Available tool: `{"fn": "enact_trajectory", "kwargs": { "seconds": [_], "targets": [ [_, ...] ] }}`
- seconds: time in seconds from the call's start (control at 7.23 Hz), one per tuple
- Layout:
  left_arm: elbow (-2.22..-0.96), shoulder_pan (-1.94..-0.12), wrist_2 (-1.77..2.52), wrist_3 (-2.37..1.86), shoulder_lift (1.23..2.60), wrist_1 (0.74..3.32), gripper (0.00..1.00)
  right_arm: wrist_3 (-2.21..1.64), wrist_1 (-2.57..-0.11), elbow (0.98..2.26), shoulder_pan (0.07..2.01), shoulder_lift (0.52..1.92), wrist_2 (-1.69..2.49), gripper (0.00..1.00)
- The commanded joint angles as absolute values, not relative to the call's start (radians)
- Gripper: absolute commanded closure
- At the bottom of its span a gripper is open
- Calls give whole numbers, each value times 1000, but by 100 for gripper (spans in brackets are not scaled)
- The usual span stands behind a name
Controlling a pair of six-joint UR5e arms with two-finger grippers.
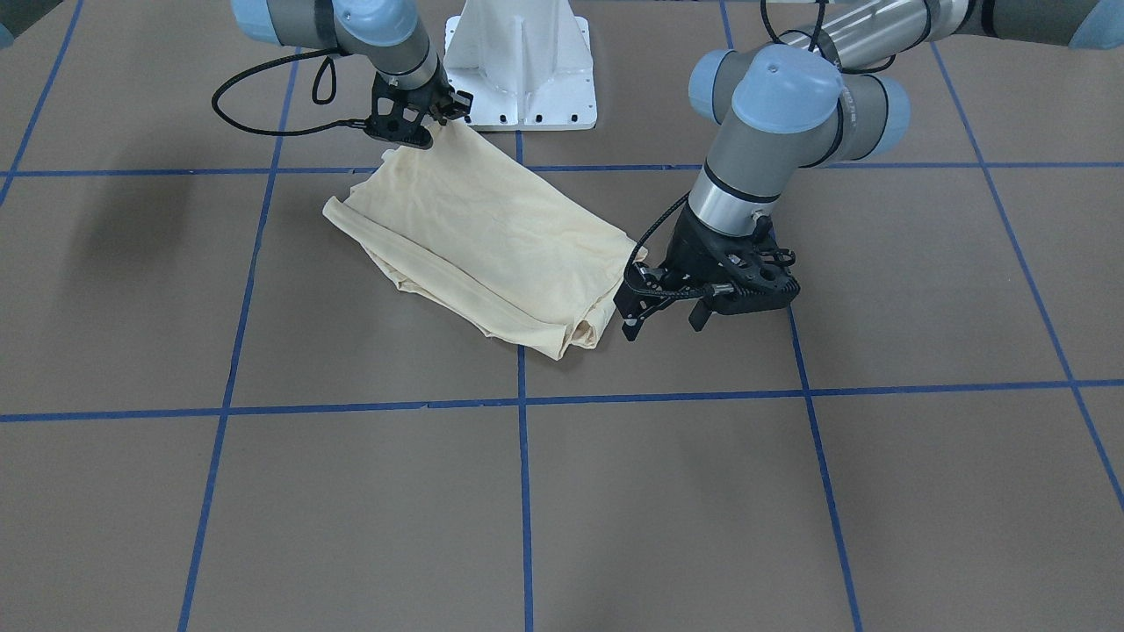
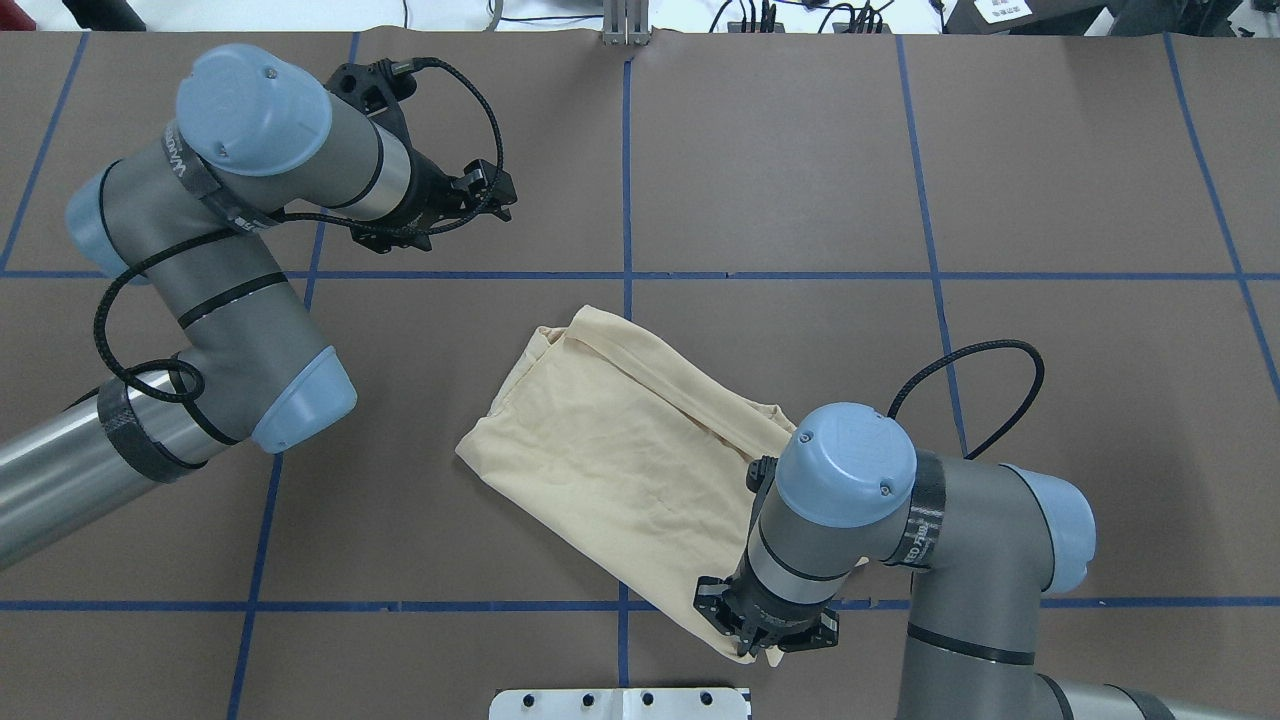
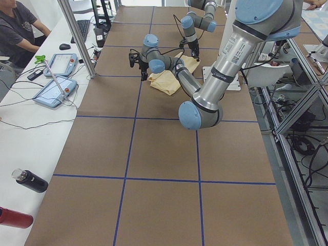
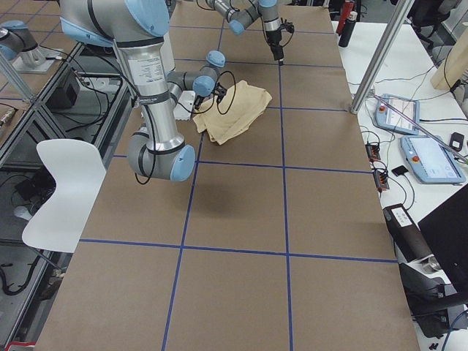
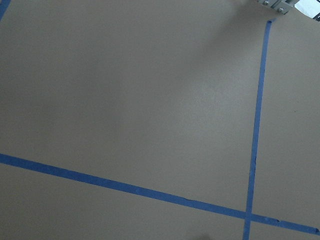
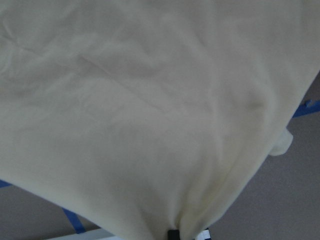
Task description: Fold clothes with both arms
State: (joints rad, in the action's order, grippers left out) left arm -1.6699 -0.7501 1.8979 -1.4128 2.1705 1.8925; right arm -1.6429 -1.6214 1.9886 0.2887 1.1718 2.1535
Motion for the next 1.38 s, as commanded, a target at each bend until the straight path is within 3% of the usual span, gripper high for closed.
{"fn": "enact_trajectory", "kwargs": {
  "seconds": [0.0, 0.28, 0.55, 0.83, 1.24],
  "targets": [
    [-1677, -750, 1899, -1414, 2171, 1891, 0, -1644, -1621, 2008, 287, 1181, 2149, 0],
    [-1738, -718, 1905, -1425, 2149, 1869, 0, -1644, -1620, 2060, 342, 1177, 2149, 0],
    [-1842, -596, 1893, -1539, 2045, 1845, 0, -1618, -1612, 2065, 438, 1157, 2128, 0],
    [-1841, -468, 1772, -1672, 2028, 1856, 0, -1609, -1612, 2071, 509, 1131, 2120, 0],
    [-1818, -463, 1770, -1692, 1953, 1957, 0, -1608, -1612, 2069, 518, 1126, 2102, 0]
  ]
}}
